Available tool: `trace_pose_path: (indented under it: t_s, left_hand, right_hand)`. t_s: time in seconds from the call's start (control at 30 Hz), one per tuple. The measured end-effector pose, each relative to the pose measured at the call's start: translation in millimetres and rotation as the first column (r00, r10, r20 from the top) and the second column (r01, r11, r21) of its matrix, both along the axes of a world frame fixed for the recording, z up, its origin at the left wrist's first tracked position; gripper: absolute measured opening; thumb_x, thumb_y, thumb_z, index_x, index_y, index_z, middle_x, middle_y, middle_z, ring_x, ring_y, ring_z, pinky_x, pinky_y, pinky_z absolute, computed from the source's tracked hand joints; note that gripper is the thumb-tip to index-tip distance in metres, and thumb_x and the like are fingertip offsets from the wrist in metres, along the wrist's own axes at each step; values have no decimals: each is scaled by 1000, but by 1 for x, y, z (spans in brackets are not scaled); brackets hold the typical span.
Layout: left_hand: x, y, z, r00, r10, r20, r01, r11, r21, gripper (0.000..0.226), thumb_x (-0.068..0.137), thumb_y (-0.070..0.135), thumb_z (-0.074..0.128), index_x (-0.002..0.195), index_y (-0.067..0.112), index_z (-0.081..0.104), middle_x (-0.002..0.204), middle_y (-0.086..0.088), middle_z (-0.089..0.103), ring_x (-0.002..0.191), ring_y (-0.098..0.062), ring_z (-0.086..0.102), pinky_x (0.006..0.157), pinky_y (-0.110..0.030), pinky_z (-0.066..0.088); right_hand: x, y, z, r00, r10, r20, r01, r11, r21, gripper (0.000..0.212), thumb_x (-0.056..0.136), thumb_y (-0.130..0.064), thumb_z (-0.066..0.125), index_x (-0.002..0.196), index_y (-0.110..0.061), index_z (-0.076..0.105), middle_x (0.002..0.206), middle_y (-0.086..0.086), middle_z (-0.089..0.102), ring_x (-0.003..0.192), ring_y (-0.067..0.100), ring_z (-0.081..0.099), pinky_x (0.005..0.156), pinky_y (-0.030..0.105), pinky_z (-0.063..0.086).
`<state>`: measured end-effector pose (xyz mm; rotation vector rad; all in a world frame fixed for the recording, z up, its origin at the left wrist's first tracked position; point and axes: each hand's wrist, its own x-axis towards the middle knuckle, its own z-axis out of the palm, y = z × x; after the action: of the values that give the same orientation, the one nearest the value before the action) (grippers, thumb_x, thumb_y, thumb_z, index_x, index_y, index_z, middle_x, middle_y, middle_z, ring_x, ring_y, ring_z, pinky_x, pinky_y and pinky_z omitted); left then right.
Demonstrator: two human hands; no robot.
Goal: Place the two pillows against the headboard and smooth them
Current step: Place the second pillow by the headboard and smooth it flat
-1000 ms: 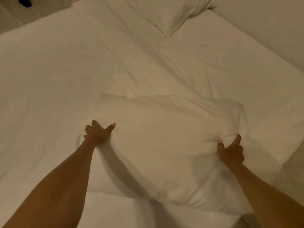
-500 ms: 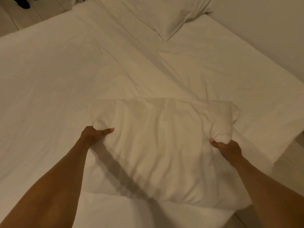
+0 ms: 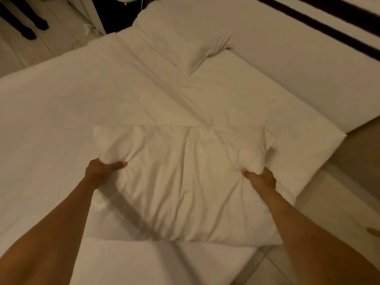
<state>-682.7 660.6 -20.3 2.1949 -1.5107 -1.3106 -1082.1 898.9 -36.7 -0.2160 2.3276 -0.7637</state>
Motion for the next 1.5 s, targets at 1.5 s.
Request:
trace_pose_path:
  t_s: [1.5]
  left_hand:
    - [-492,-94,98,973,-227,40,231,947,-225,94,55,49,89,130,5,54,126,-15,62,113,-36,59,96,-44,50]
  right_hand:
    - [-420,-23,28,976,-217,13,214,951,-223,82,73,-40,79,137,-3,45,138,18,52,125,38,49,106,45,41]
